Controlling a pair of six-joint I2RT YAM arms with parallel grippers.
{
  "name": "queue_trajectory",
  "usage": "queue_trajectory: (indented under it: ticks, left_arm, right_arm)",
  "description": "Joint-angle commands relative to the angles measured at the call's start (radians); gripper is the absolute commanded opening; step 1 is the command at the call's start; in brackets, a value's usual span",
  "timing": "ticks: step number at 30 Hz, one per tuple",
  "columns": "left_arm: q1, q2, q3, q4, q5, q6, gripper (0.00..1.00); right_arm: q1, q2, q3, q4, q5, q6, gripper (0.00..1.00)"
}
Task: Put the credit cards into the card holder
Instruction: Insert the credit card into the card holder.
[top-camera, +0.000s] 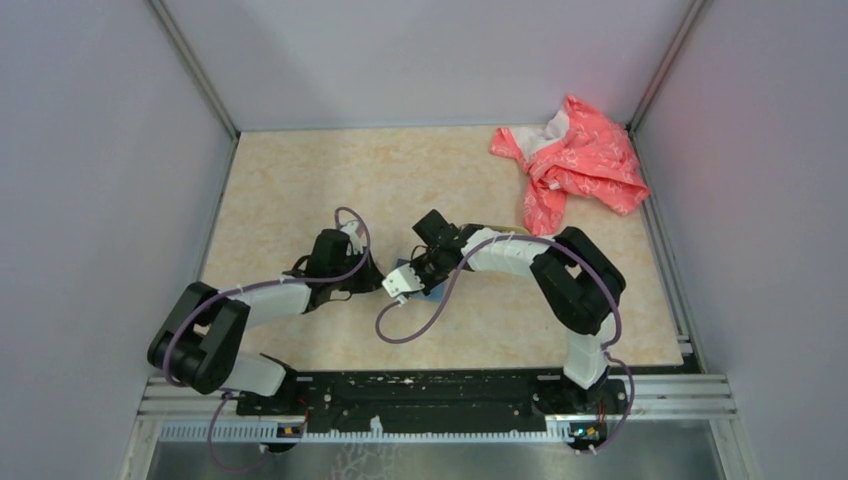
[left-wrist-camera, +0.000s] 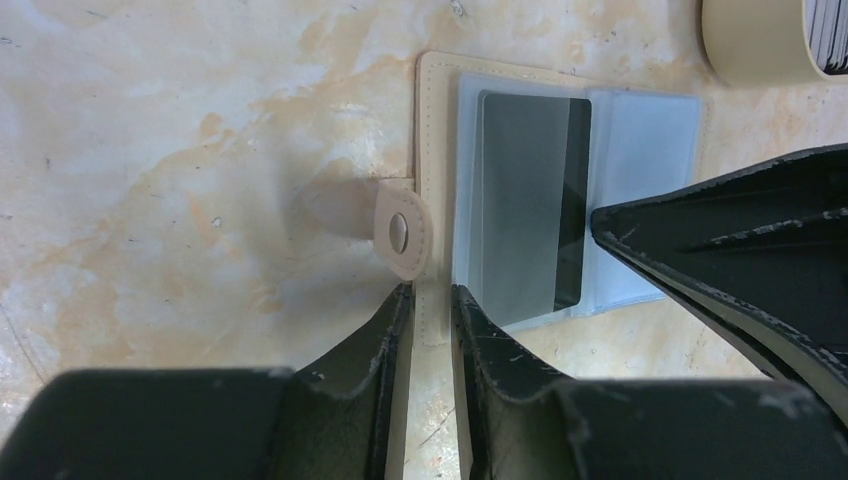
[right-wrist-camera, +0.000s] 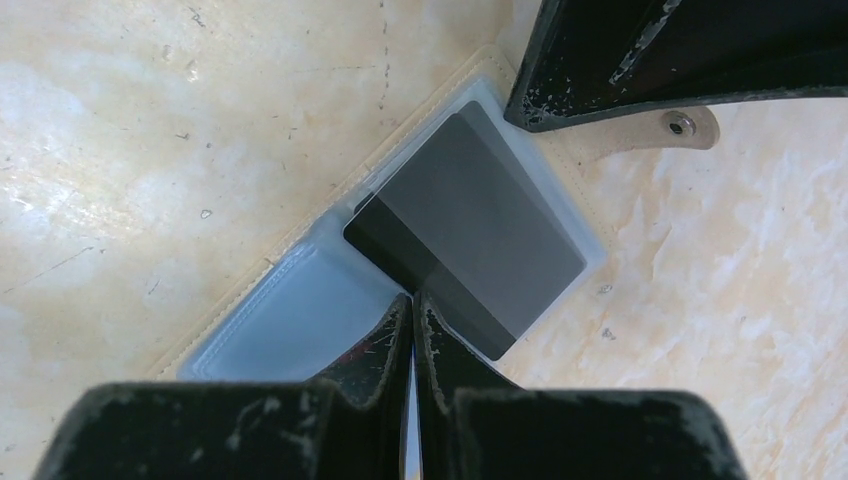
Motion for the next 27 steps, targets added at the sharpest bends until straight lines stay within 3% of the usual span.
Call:
queue_trajectory:
  ticks: [1,10,16,23,27]
  left_arm:
    - [0.002,-0.001,-0.015,0.02,0.048,-0.016,0.26]
    - [0.003,0.014,-0.034,0.044,0.079,-0.024,0.25]
    - [0.003,-0.01,-0.046,0.04,0.071,-0.029,0.25]
    - [0.004,-0.083,-0.073,0.037,0.063,-0.034,0.26]
    - [0.003,-0.103,-0.106,0.071,0.101,-0.061,0.26]
  right_arm:
    - [0.026,0.03,0.027,0.039,0.022,-0.005,0.01]
    - [0.037,0.05,0.005,0.155,0.025,0.06,0.01]
    - [0.032,0.009,0.028,0.094,-0.003,0.104,0.02]
    - [-0.064,-0.128,0.012,0.005,-0.24,0.204,0.18]
    - [-0.094,-0.126,0.015,-0.036,-0.299,0.295,0.19]
